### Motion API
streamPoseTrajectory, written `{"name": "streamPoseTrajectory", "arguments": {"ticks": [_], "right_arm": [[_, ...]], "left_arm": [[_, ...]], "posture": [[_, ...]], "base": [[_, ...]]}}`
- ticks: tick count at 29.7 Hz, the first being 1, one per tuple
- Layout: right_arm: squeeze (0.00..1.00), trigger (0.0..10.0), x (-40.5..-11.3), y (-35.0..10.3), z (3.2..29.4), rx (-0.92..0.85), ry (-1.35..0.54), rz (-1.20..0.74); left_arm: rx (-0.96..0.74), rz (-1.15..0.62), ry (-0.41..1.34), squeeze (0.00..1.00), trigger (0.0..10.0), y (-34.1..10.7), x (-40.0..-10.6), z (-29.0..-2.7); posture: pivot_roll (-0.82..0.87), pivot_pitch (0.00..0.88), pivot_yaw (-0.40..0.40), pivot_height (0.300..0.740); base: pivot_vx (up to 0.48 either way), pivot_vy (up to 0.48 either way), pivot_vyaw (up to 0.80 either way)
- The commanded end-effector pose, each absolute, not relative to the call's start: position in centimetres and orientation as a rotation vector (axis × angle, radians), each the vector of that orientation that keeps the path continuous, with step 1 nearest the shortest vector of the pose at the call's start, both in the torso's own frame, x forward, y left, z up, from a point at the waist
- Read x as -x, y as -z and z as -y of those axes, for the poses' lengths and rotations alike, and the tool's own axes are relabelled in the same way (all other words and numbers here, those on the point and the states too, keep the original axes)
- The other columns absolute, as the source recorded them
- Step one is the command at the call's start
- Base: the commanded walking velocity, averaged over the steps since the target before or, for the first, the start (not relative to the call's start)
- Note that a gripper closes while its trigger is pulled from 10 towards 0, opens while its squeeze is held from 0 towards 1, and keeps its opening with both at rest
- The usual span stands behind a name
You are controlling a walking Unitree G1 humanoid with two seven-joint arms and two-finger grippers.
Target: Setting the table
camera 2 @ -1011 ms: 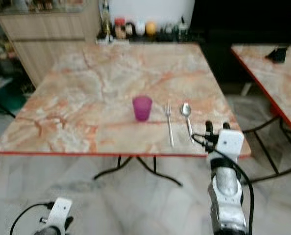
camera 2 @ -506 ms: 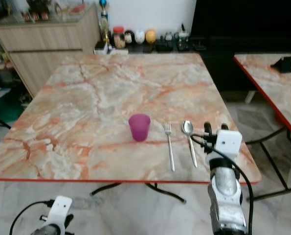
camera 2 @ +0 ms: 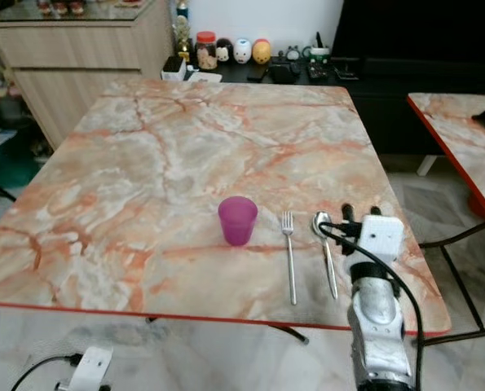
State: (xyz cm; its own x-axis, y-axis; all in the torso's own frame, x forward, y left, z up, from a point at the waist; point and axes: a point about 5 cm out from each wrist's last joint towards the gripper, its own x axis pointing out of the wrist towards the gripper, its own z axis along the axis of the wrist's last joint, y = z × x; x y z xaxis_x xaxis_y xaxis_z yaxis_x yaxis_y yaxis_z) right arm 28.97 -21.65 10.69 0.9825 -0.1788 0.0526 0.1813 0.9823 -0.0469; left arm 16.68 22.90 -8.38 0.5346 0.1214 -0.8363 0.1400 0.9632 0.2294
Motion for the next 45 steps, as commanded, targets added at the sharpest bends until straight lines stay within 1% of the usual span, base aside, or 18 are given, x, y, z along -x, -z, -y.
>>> {"name": "streamPoseTrajectory", "arguments": {"ticks": [1,2,3,6,7,8,9,10,13,20,22,27,37,38,39,40,44,45], "right_arm": [[0.09,10.0,-28.9,-10.8,22.1,0.01,0.191,0.032],[0.31,10.0,-28.9,-10.7,22.1,0.005,0.188,0.023],[1.0,10.0,-29.0,-10.7,22.1,0.01,0.188,0.018],[1.0,10.0,-29.0,-10.4,22.2,-0.007,0.203,-0.043],[0.89,10.0,-29.0,-10.1,22.1,-0.029,0.202,-0.075],[0.28,10.0,-29.0,-10.0,22.0,-0.038,0.193,-0.089],[0.28,10.0,-29.0,-10.0,21.8,-0.046,0.182,-0.103],[0.0,10.0,-29.0,-9.5,21.5,-0.054,0.161,-0.152],[0.0,10.0,-29.0,-8.6,20.8,-0.073,0.115,-0.233],[0.0,10.0,-29.3,-8.1,19.7,-0.097,0.06,-0.285],[0.0,10.0,-29.6,-8.3,19.2,-0.156,0.038,-0.307],[0.0,10.0,-30.3,-8.8,19.1,-0.131,0.039,-0.307],[0.0,10.0,-31.0,-9.2,19.4,-0.171,0.052,-0.354],[0.72,10.0,-31.1,-9.2,19.3,-0.172,0.042,-0.369],[0.72,10.0,-31.1,-9.2,19.3,-0.172,0.035,-0.379],[1.0,10.0,-31.1,-9.2,19.2,-0.169,0.024,-0.393],[1.0,10.0,-31.2,-8.7,19.1,-0.13,0.033,-0.46],[0.98,10.0,-31.2,-8.6,19.2,-0.131,0.046,-0.469]], "left_arm": [[-0.285,-1.022,0.005,0.0,10.0,8.4,-16.6,-23.0],[-0.286,-1.023,0.004,0.0,10.0,8.4,-16.6,-23.0],[-0.286,-1.023,0.004,0.0,10.0,8.4,-16.6,-22.9],[-0.288,-1.022,0.008,0.0,10.0,8.4,-16.6,-22.8],[-0.29,-1.022,0.011,0.0,10.0,8.4,-16.6,-22.8],[-0.289,-1.022,0.011,0.0,10.0,8.4,-16.6,-22.8],[-0.288,-1.022,0.01,0.0,10.0,8.4,-16.6,-22.8],[-0.288,-1.022,0.012,0.0,10.0,8.5,-16.6,-22.8],[-0.291,-1.02,0.021,0.0,10.0,8.5,-16.7,-22.7],[-0.282,-1.011,0.026,0.0,10.0,8.4,-16.7,-22.6],[-0.28,-1.012,0.029,0.0,10.0,8.5,-16.6,-22.6],[-0.281,-1.026,0.026,0.0,10.0,8.6,-16.1,-22.9],[-0.282,-1.046,0.014,0.0,10.0,8.8,-15.5,-23.4],[-0.282,-1.047,0.013,0.0,10.0,8.8,-15.4,-23.4],[-0.282,-1.047,0.013,0.0,10.0,8.8,-15.4,-23.4],[-0.282,-1.048,0.013,0.0,10.0,8.8,-15.4,-23.4],[-0.282,-1.046,0.016,0.0,10.0,8.8,-15.5,-23.4],[-0.28,-1.046,0.015,0.0,10.0,8.8,-15.5,-23.4]], "posture": [[-0.01,0.0,-0.001,0.74],[0.0,0.0,-0.002,0.74],[0.0,0.0,-0.002,0.74],[-0.01,0.0,-0.001,0.74],[-0.01,0.0,-0.001,0.74],[-0.01,0.0,0.002,0.74],[-0.01,0.0,0.002,0.74],[-0.01,0.0,0.003,0.74],[-0.01,0.0,0.002,0.74],[-0.01,0.0,0.001,0.74],[0.0,0.0,0.002,0.74],[0.0,0.0,0.002,0.74],[-0.01,0.0,0.005,0.74],[-0.01,0.0,0.005,0.74],[-0.01,0.0,0.005,0.74],[-0.01,0.0,0.005,0.74],[-0.01,0.0,-0.002,0.74],[-0.01,0.0,-0.002,0.74]], "base": [[0.0,0.0,0.0],[0.0,0.0,0.0],[0.0,0.0,0.0],[0.0,0.0,0.0],[0.0,0.0,0.0],[0.0,0.0,0.0],[0.0,0.0,0.0],[0.0,0.0,0.0],[0.0,0.0,0.0],[0.0,0.0,0.0],[0.0,0.0,0.0],[0.0,0.0,0.0],[0.0,0.0,0.0],[0.0,0.0,0.0],[0.0,0.0,0.0],[0.0,0.0,0.0],[0.0,0.0,0.0],[0.0,0.0,0.0]]}}
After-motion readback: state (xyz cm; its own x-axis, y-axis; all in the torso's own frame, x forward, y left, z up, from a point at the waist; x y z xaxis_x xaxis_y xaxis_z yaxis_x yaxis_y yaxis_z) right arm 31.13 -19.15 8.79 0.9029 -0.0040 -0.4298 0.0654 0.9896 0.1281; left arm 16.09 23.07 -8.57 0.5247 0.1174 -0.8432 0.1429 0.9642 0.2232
